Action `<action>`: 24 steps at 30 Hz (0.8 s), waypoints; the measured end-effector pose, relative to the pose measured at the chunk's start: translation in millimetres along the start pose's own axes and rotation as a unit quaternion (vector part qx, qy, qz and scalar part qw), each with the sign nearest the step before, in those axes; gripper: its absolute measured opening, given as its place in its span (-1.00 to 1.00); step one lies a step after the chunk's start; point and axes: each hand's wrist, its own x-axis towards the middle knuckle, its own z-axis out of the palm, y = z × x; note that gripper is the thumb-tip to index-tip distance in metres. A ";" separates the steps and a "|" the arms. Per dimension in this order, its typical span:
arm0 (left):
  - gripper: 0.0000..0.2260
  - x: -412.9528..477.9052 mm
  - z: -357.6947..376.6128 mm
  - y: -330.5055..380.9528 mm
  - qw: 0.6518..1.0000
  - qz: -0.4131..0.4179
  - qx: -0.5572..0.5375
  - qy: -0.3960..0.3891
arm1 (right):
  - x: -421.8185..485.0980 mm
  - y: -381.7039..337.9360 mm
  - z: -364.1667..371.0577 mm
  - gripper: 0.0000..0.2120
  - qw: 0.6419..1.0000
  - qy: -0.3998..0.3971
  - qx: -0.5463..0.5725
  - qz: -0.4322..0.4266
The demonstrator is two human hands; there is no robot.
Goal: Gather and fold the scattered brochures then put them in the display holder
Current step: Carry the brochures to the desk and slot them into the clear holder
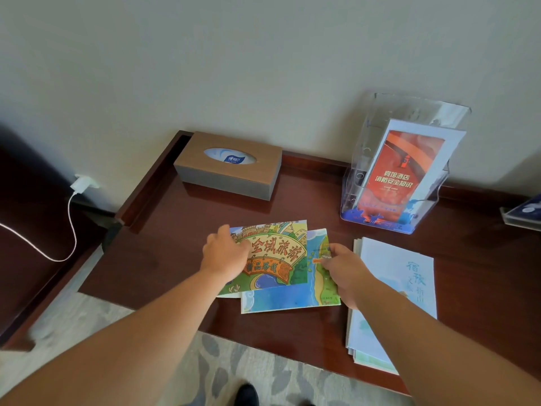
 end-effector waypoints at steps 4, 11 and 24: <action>-0.38 14.3 -2.1 1.5 1.000 -0.012 0.003 -0.004 | 1.8 1.5 2.2 -0.78 1.000 -0.013 0.009 0.000; -0.39 21.2 -2.7 2.0 0.994 -0.042 -0.096 -0.015 | 2.5 -4.8 0.9 -0.78 1.000 -0.014 -0.004 -0.006; -0.66 7.3 7.4 7.6 0.975 0.005 -0.218 -0.046 | -4.7 -9.5 4.7 -0.78 0.993 -0.006 0.109 0.035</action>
